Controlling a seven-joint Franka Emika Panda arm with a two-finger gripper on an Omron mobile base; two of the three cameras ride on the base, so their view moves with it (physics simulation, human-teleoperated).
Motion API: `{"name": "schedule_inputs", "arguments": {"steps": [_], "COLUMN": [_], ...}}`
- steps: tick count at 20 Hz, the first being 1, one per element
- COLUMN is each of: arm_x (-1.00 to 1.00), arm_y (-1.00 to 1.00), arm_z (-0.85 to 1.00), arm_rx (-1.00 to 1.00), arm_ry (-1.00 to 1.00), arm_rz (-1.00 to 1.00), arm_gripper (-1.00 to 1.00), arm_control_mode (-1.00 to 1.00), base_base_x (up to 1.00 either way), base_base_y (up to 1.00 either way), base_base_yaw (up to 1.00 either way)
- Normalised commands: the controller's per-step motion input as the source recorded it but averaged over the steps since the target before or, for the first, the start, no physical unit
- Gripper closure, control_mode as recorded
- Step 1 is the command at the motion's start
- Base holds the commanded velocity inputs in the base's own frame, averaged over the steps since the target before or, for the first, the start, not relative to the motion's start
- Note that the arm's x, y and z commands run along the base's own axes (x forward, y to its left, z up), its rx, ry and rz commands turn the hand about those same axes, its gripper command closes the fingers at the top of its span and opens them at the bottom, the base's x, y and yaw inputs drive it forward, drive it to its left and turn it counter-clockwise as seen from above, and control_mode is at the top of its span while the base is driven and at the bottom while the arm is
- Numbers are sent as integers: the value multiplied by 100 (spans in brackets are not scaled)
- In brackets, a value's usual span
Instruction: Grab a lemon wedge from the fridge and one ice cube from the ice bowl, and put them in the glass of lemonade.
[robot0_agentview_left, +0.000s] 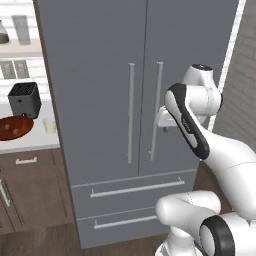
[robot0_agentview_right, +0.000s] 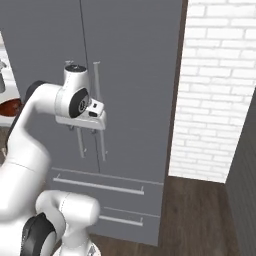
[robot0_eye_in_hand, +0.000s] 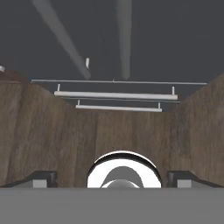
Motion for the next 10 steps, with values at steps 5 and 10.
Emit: {"name": "schedule_inputs", "arguments": {"steps": [5, 10], "arm_x": [0, 0], "arm_y": [0, 0], "arm_z": [0, 0], "arm_rx": [0, 0], "arm_ry": [0, 0], "arm_rz": [0, 0], "arm_gripper": [-100, -100], "arm_control_mode": [100, 100], "base_base_x": [-70, -44], "base_base_y": [2, 1], "base_base_yaw": [0, 0]}}
